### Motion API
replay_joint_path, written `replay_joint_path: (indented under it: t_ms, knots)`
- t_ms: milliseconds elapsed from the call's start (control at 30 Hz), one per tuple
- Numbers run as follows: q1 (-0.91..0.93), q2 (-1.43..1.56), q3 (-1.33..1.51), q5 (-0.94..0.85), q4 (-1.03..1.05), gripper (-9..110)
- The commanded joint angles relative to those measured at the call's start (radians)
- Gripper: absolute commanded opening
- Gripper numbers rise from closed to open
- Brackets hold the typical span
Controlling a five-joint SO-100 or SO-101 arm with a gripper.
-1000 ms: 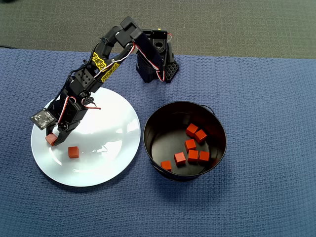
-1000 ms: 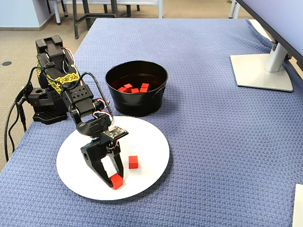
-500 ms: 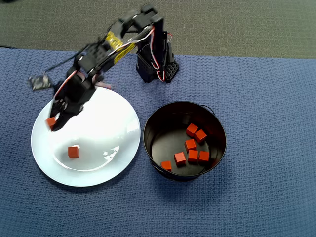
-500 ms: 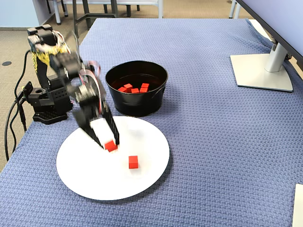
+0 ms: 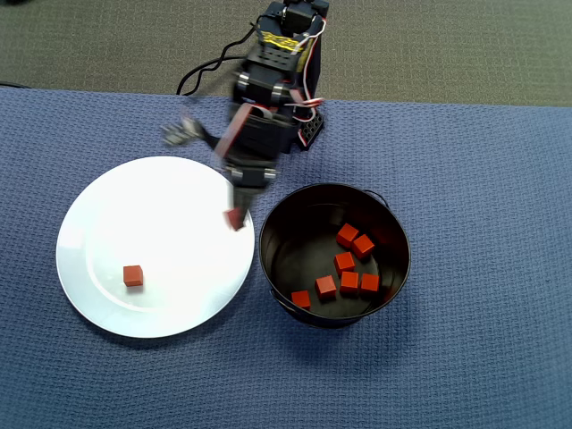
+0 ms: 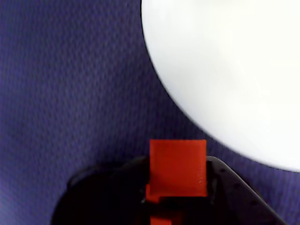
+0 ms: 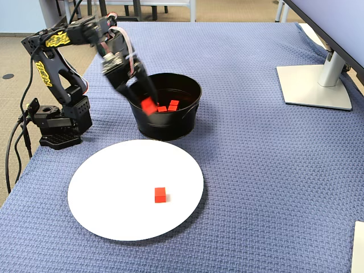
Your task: Pick up the red cubes from the white plate and place them in the black recipient
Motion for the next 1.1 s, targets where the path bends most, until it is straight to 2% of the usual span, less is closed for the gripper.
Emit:
replay_joint_path:
  t_ms: [0, 67, 200, 267, 333, 467, 567, 633, 833, 900, 1067]
  knots:
    - [-0.279, 0.018, -0.054, -0.094, 0.16, 47]
    - [-0.245, 0.031, -0.091, -0.187, 0.176, 48]
    - [0.02, 0.044, -0.055, -0.443, 0.048, 49]
    - [0.156, 0.035, 0.037, -0.56, -0.158, 45]
    - [0.268, 0.002, 0.137, -0.637, -0.388, 32]
    - [0.416, -0.064, 0.233, -0.765, -0.649, 32]
    - [0.48, -0.132, 0.25, -0.897, -0.698, 39]
    - [0.508, -0.193, 0.272, -0.933, -0.815, 37]
    - [0.557, -0.41, 0.256, -1.135, -0.988, 34]
    - [0.557, -0.477, 0.256, -1.161, -1.08, 31]
    - [0.545, -0.58, 0.222, -1.181, -1.126, 31]
